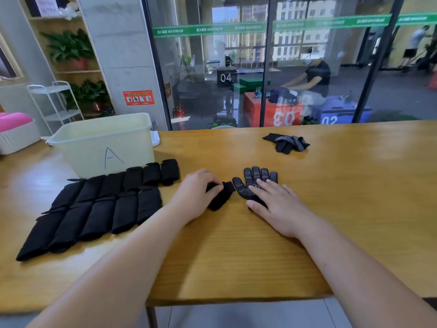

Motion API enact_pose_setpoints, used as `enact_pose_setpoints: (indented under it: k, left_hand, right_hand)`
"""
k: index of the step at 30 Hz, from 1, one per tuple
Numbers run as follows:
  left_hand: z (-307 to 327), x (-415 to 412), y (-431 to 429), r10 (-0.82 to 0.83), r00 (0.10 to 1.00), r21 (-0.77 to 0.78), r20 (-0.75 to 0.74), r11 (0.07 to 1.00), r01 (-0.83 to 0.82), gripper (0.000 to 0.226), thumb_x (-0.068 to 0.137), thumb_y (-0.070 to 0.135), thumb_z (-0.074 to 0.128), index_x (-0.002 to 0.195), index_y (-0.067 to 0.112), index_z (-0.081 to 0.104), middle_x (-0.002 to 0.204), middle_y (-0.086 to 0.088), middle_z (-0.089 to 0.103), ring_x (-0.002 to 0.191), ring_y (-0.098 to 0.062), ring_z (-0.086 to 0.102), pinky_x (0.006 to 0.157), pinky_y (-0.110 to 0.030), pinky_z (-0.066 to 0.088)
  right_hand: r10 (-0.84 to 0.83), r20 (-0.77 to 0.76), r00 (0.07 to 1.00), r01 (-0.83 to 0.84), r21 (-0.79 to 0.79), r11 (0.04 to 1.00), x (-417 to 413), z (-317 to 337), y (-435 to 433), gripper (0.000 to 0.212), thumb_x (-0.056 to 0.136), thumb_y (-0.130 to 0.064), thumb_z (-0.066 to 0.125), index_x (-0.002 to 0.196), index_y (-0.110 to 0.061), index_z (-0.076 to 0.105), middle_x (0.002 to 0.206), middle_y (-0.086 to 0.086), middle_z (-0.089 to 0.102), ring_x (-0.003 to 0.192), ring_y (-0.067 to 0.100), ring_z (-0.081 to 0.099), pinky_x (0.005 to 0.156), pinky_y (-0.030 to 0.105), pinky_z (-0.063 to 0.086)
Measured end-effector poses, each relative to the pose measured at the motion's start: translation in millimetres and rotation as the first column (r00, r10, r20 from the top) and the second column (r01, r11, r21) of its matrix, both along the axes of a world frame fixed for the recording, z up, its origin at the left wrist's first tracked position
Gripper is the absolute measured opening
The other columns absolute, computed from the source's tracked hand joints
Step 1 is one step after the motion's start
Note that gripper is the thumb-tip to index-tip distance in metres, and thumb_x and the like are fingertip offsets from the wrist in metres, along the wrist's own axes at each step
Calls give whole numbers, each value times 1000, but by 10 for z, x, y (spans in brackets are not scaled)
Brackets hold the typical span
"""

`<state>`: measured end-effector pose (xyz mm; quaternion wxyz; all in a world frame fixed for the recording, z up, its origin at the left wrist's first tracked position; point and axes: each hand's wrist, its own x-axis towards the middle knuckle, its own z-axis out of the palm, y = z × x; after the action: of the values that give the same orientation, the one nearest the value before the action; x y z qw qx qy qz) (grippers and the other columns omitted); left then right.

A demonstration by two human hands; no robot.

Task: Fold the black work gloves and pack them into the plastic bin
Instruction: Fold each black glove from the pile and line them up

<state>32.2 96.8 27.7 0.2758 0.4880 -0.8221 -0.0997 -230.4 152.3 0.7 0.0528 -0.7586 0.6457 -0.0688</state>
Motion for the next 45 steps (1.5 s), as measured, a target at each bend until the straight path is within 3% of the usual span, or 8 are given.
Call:
enact_pose_setpoints:
  k: [11,18,22,25,31,34,38,45]
  left_hand:
    - [662,-97,-278,140,932,185,-333,979,-81,15,107,35,64,109,26,77,105,14,71,101,-4,63,82,-26,49]
    - [1129,-158,-291,133,869,-137,-477,965,-223,11,107,35,63,111,36,73,103,22,70,98,4,63,83,-17,47]
    - [674,-138,-3,14,963,-184,-268,981,-66,11,105,34,65,111,31,74,111,20,69,103,1,61,88,-12,44]
    - [30,-45,129,-65,998,-45,-11,997,64,5,100,38,68,100,35,72,113,17,68,104,-6,64,95,-36,56]
    - [-145,-35,174,39,998,-24,45,999,-38,24,102,48,62,88,28,66,96,12,62,89,-12,59,77,-41,55]
    - [-116,-82,161,54,993,-72,104,996,-47,16,102,42,64,112,29,67,114,10,59,112,-17,56,92,-38,53]
    - [-232,-131,165,-91,974,102,206,992,71,50,110,36,49,160,32,45,171,10,33,160,-17,20,130,-42,24]
    - [-160,-161,161,6,978,92,210,995,-26,49,110,40,44,157,27,50,169,5,37,159,-20,23,127,-41,28]
  right_hand:
    - [-17,50,999,19,-47,999,2,-1,23,82,96,-82,9,166,-42,26,176,-13,12,163,10,3,133,47,7]
    - [-23,39,999,25,-60,998,-6,-16,3,85,96,-82,5,166,-39,26,176,-11,14,163,12,5,133,46,9]
    - [-15,57,998,19,-58,998,-15,-2,8,84,97,-81,7,166,-39,28,176,-11,16,163,12,6,133,47,9]
    - [-15,61,998,19,-61,998,-14,2,-2,79,99,-79,12,166,-40,28,176,-11,17,163,12,7,133,47,9]
    - [-11,58,998,15,-70,997,-38,-25,-5,78,98,-80,14,164,-41,30,175,-11,20,162,13,11,132,48,11]
    - [-19,58,998,25,-95,995,-27,-11,2,75,100,-79,20,163,-41,34,173,-11,25,161,14,15,132,48,13]
    - [-59,36,998,64,-150,987,-24,-3,15,68,101,-77,25,157,-41,43,168,-10,35,157,15,25,130,47,19]
    - [-52,101,994,74,-233,970,32,102,43,63,105,-70,31,153,-34,51,163,-12,41,154,14,31,123,40,32]
